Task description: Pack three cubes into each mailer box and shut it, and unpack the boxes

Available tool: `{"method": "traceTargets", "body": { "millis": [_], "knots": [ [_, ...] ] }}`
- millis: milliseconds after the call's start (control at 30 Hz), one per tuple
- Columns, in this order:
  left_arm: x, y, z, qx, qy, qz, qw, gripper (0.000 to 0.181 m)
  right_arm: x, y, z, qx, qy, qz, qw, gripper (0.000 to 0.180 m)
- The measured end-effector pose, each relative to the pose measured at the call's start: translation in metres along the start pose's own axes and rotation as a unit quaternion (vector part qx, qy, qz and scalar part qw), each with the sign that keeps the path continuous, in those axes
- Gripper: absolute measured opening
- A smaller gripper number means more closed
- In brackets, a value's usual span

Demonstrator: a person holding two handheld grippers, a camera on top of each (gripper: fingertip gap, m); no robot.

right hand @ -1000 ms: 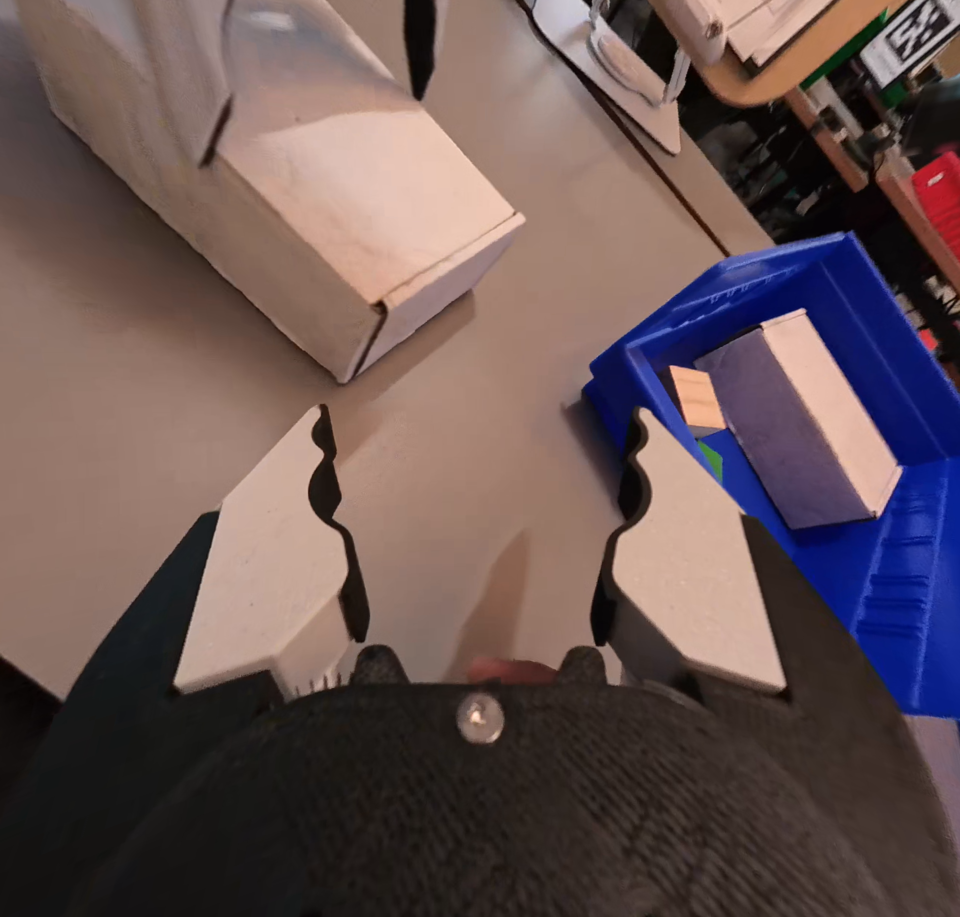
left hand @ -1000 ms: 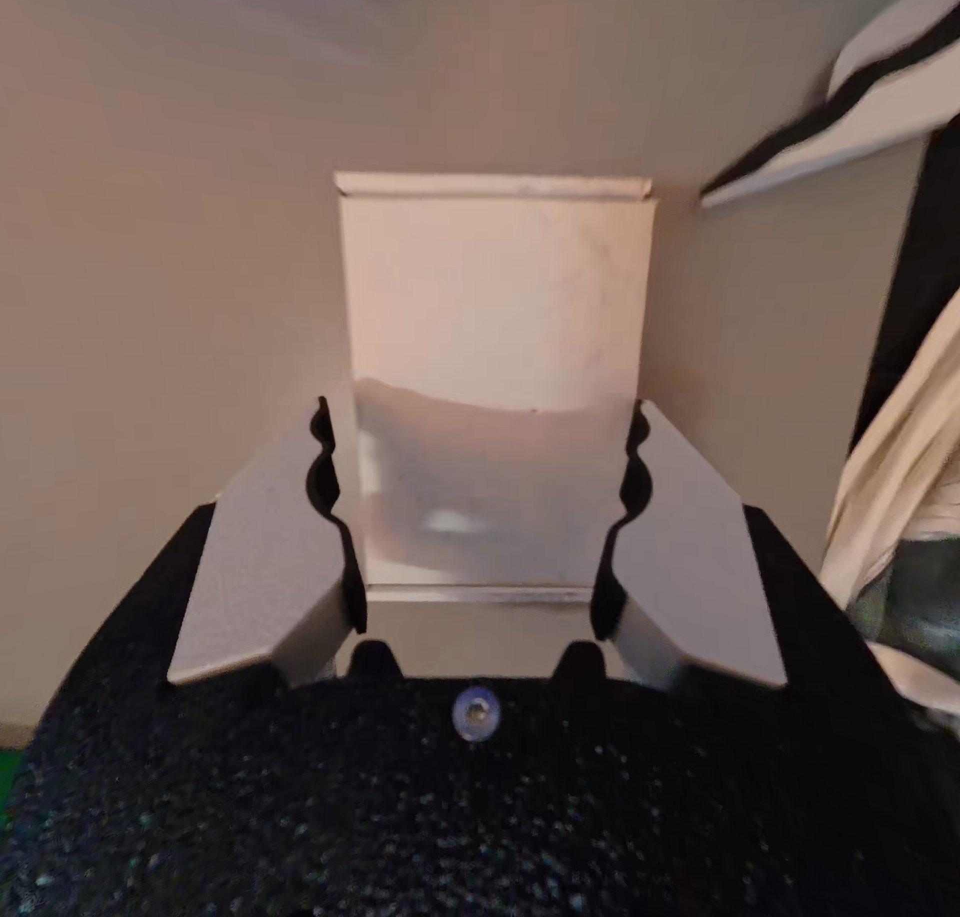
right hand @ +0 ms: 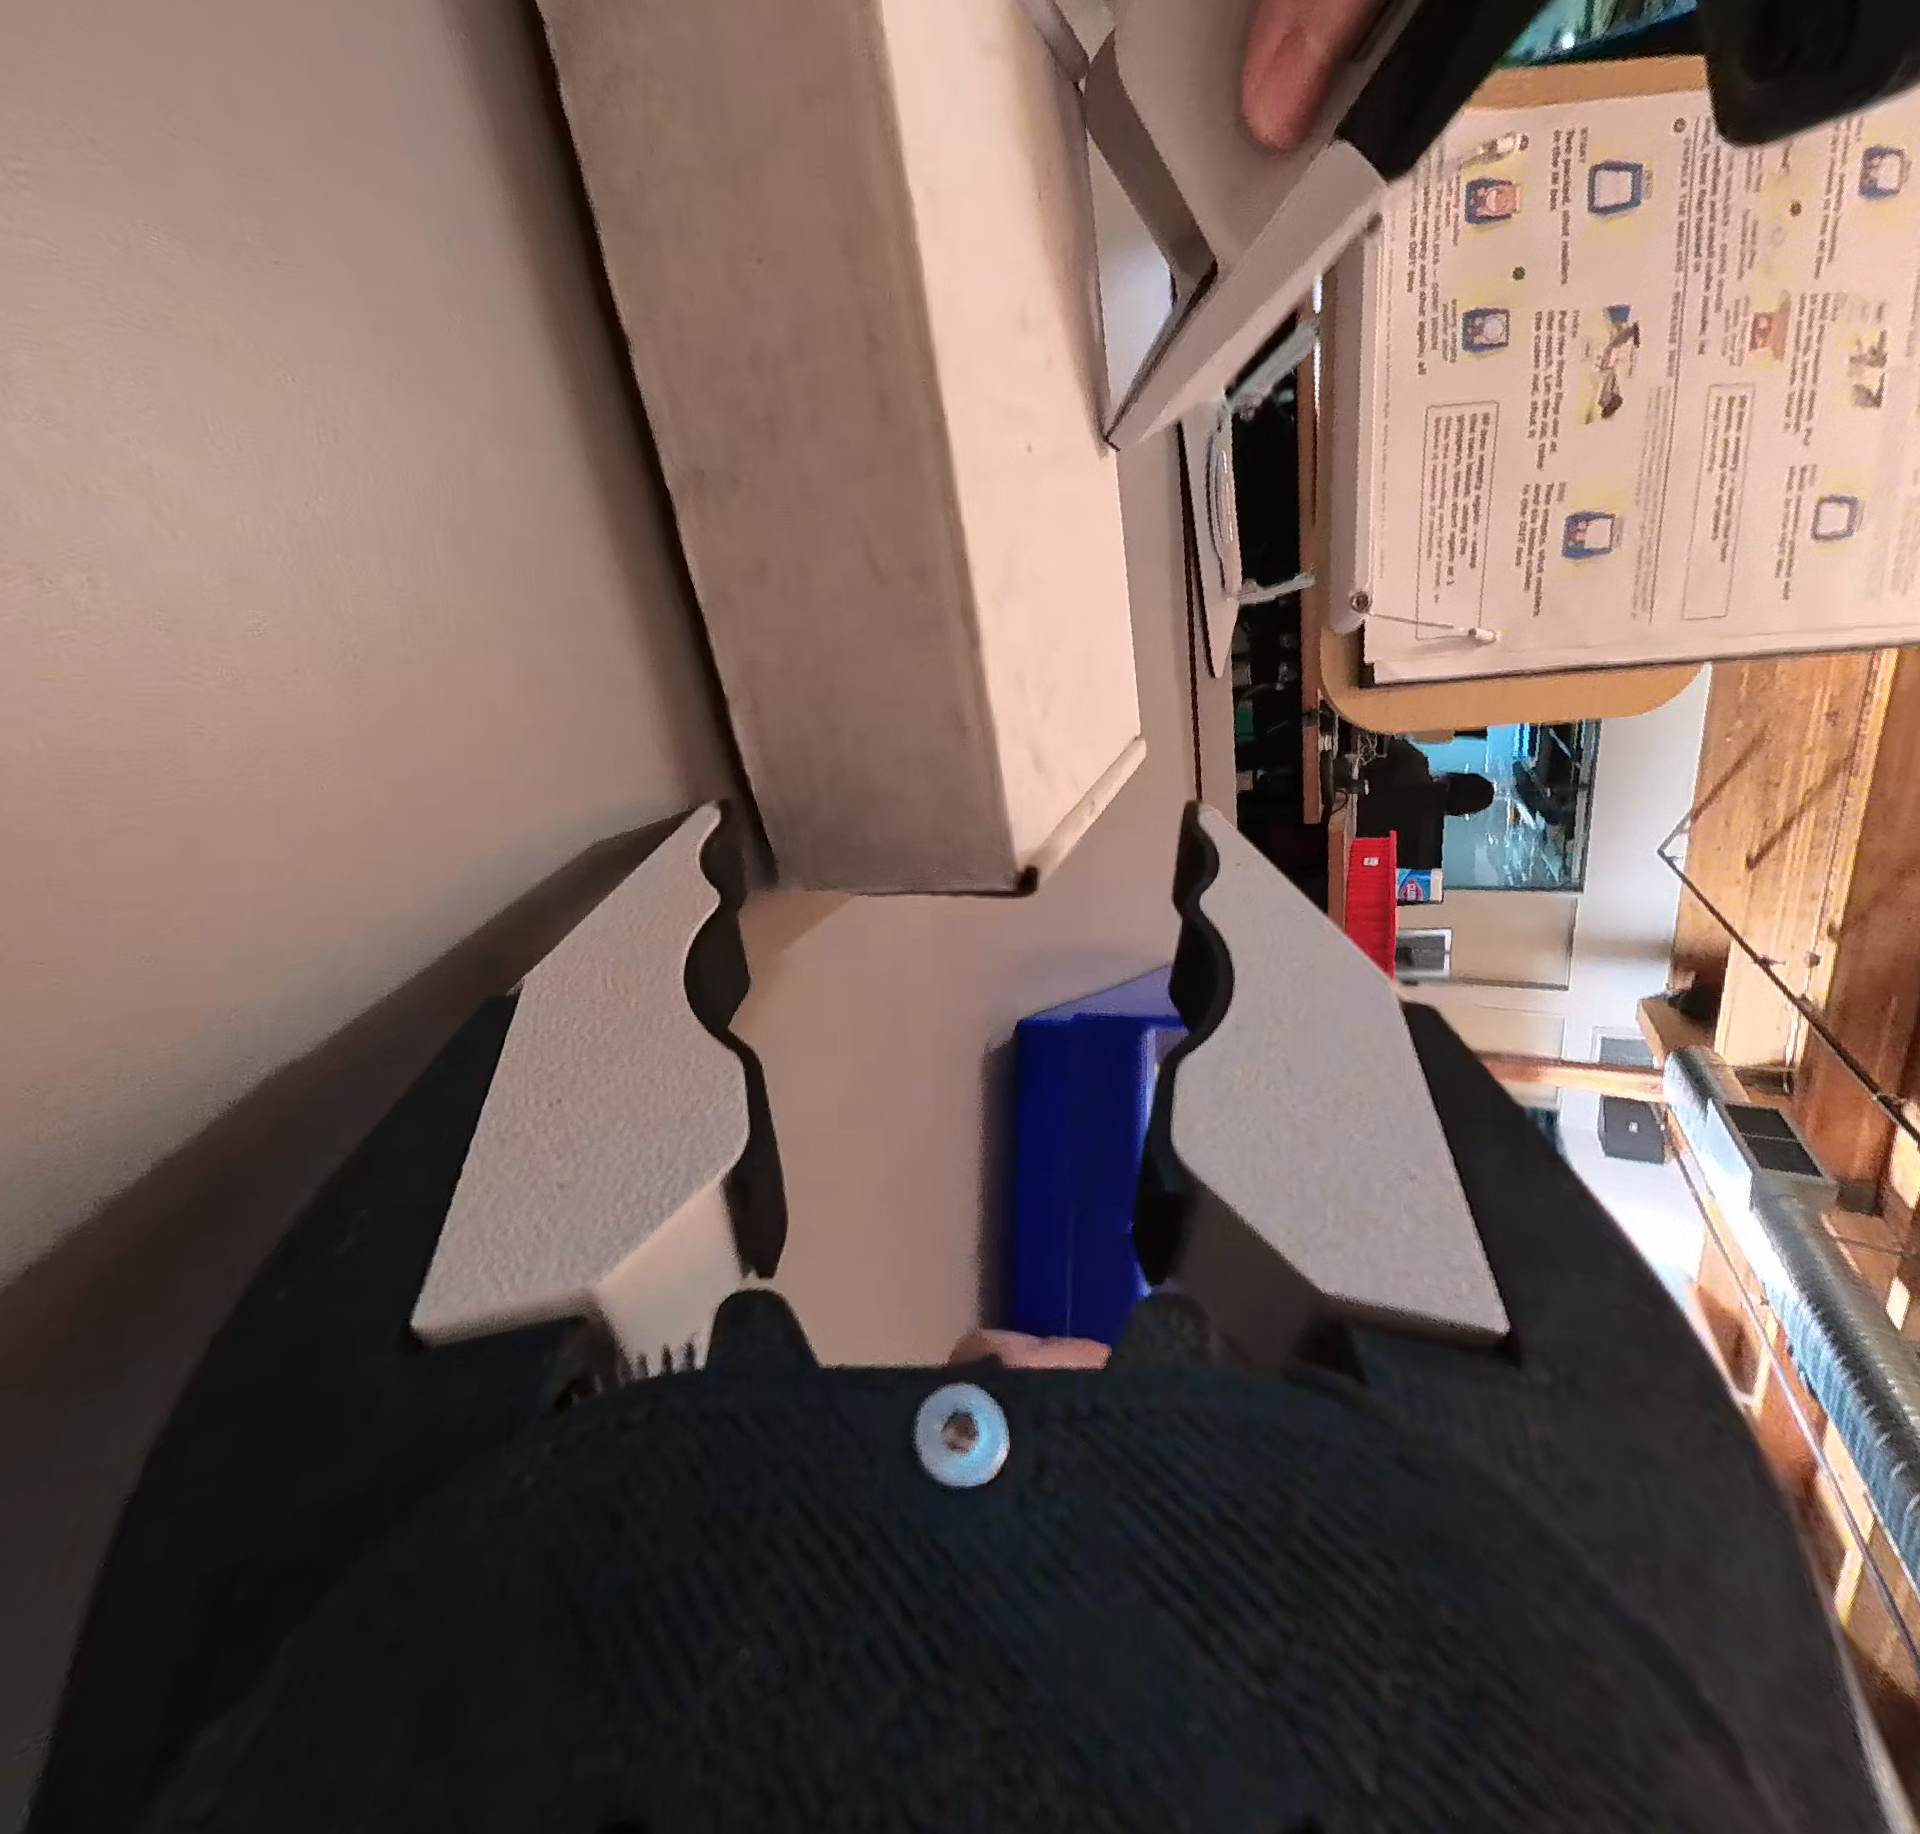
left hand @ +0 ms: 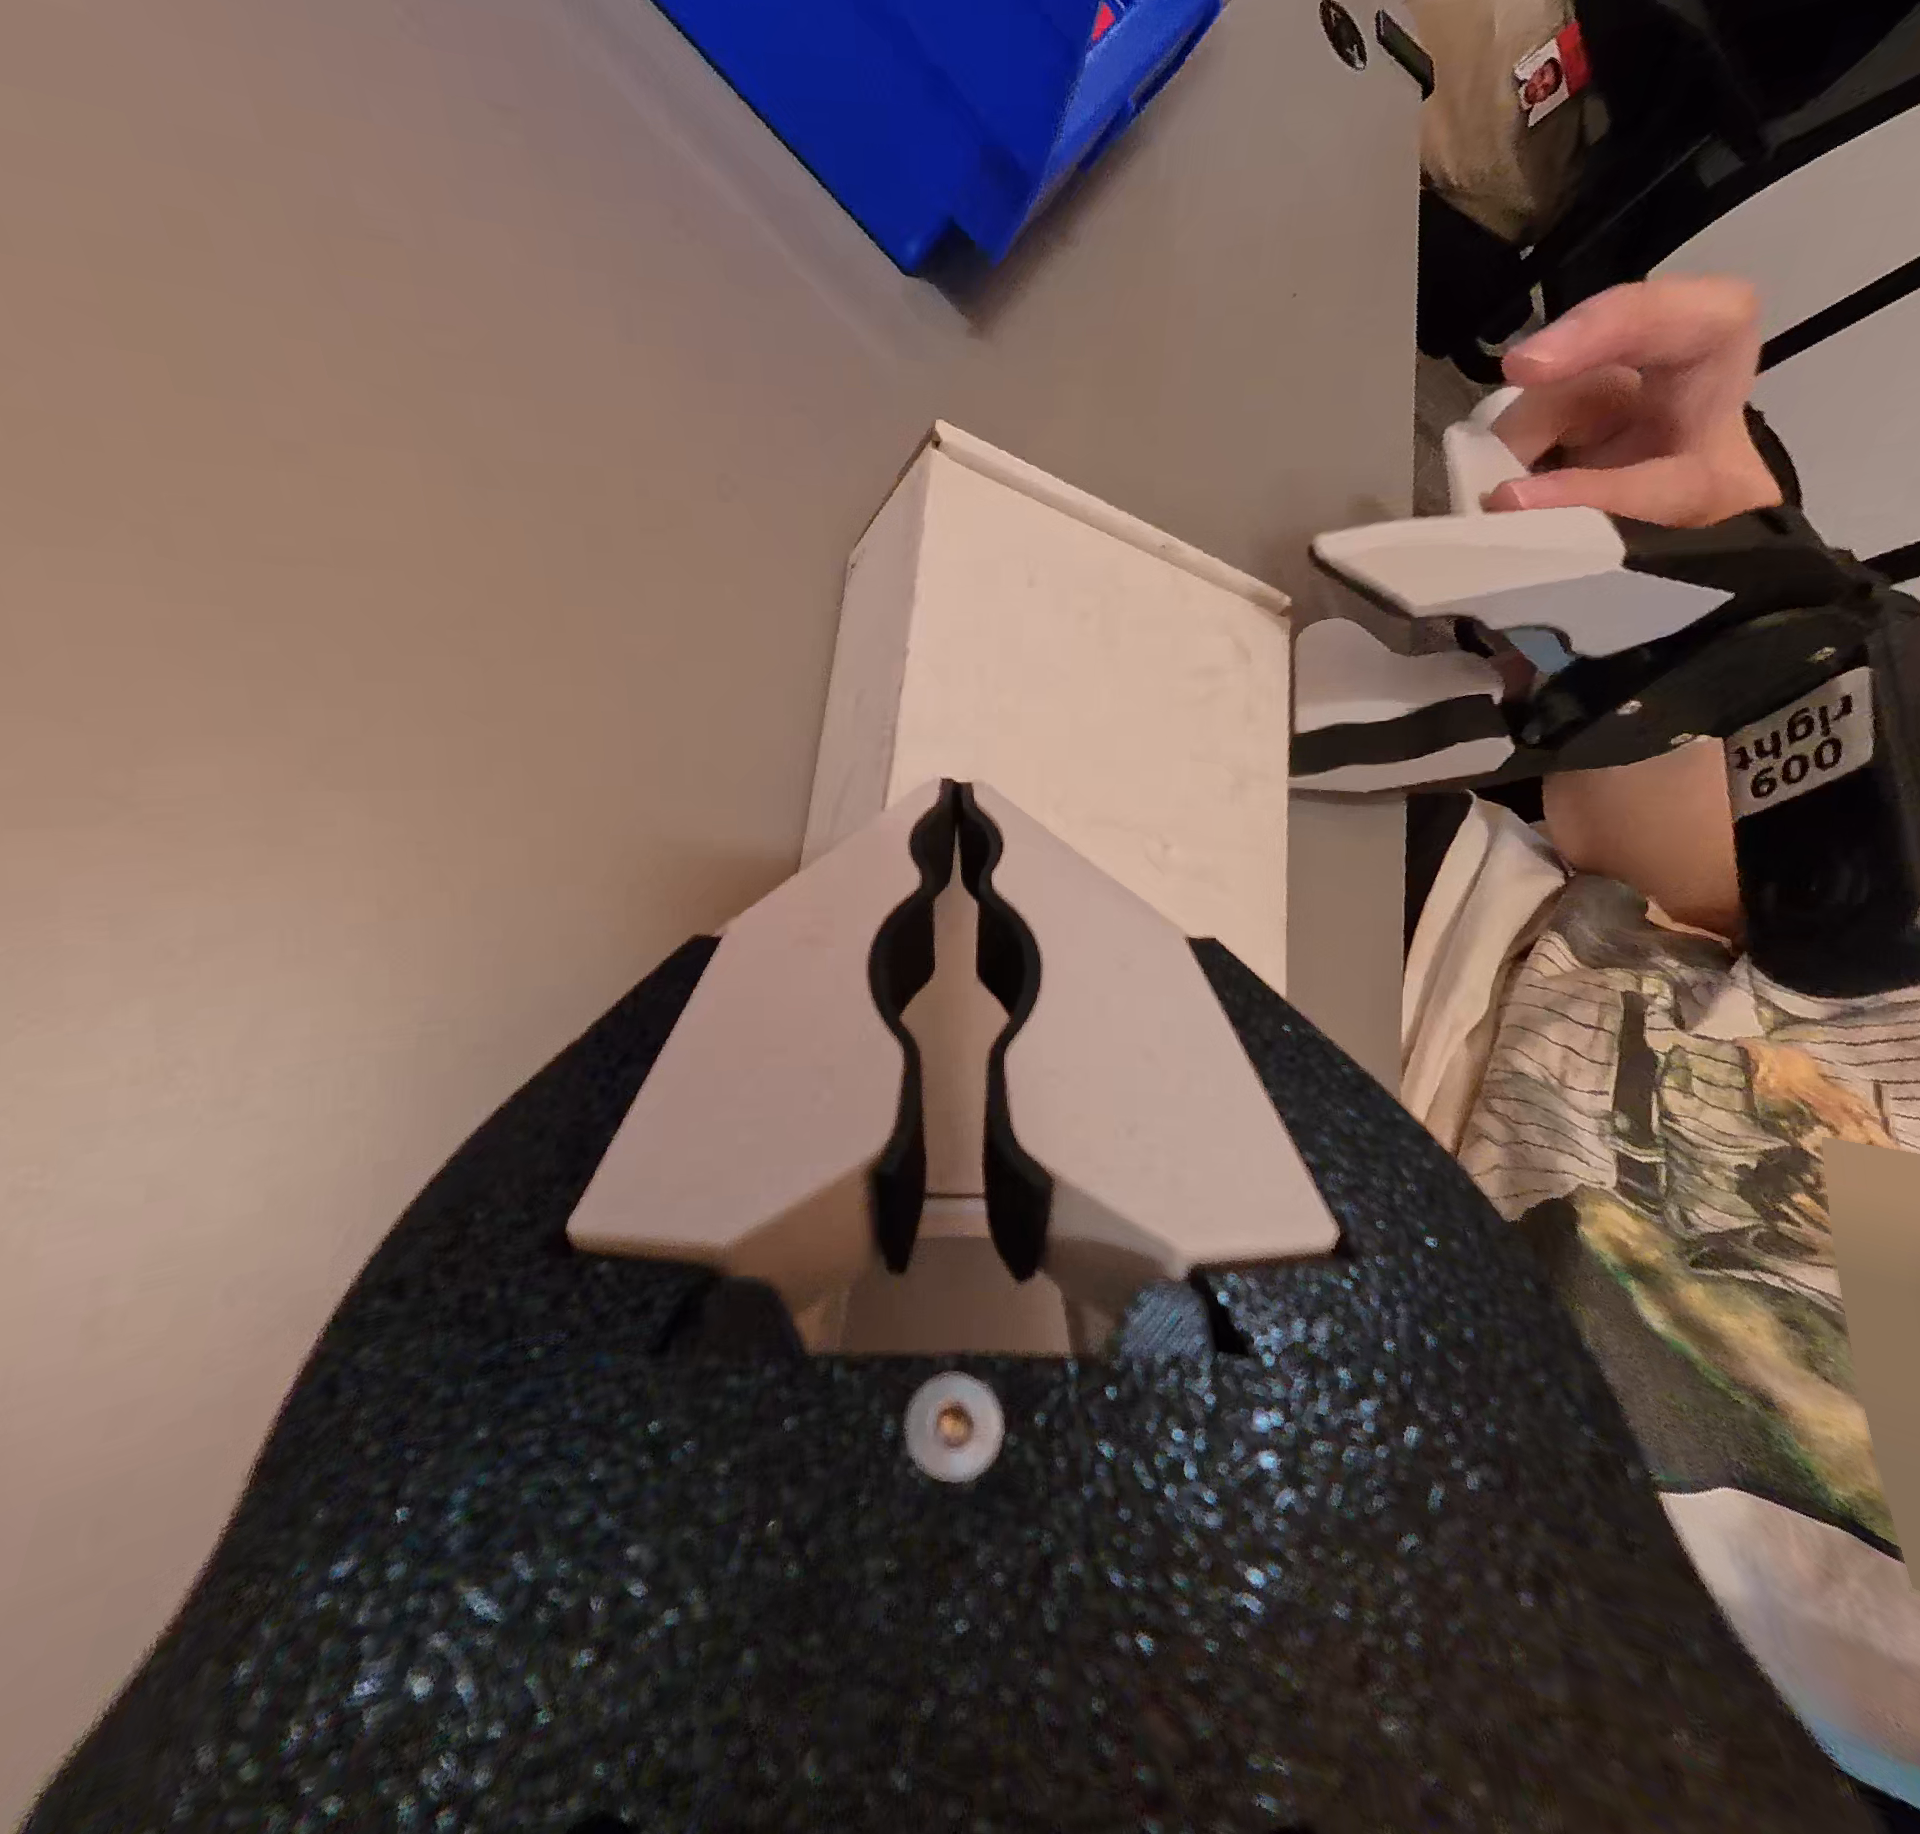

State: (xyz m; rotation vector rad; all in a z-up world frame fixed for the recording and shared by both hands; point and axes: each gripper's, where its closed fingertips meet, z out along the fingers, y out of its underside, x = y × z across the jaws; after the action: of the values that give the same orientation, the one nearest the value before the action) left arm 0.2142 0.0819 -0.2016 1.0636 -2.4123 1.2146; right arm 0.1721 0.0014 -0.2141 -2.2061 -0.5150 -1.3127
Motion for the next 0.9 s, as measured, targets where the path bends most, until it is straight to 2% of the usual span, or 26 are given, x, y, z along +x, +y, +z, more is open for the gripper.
{"method": "traceTargets", "body": {
  "millis": [133,333,467,567,667,733,767,800,900],
  "knots": [
    [-0.005,-0.003,-0.002,0.006,0.012,-0.024,1.0,0.0,0.0,-0.007,0.01,0.013,0.002,-0.05,0.999,0.08],
    [-0.013,-0.007,-0.004,0.012,0.032,-0.045,0.998,0.0,0.018,-0.01,0.029,0.012,0.043,-0.137,0.99,0.097],
    [-0.026,-0.011,-0.007,0.031,0.018,-0.053,0.998,0.0,0.026,-0.008,0.042,0.008,0.069,-0.177,0.982,0.095],
    [-0.022,-0.011,-0.006,0.035,0.022,-0.043,0.998,0.0,0.037,-0.009,0.051,-0.01,0.102,-0.213,0.972,0.071],
    [-0.022,-0.011,-0.007,0.04,0.005,-0.02,0.999,0.0,0.036,-0.01,0.056,-0.01,0.093,-0.199,0.976,0.067],
    [-0.022,-0.014,-0.011,0.061,-0.032,0.038,0.997,0.0,0.031,-0.014,0.055,0.015,0.083,-0.188,0.979,0.066],
    [-0.018,-0.019,-0.018,0.091,-0.056,0.086,0.991,0.011,0.028,-0.016,0.055,0.022,0.08,-0.183,0.98,0.065],
    [-0.01,-0.026,-0.027,0.129,-0.081,0.135,0.979,0.037,0.025,-0.017,0.054,0.027,0.076,-0.177,0.981,0.065],
    [0.017,-0.024,-0.051,0.195,-0.159,0.273,0.929,0.086,0.021,-0.017,0.053,0.038,0.068,-0.167,0.983,0.064]
  ]
}}
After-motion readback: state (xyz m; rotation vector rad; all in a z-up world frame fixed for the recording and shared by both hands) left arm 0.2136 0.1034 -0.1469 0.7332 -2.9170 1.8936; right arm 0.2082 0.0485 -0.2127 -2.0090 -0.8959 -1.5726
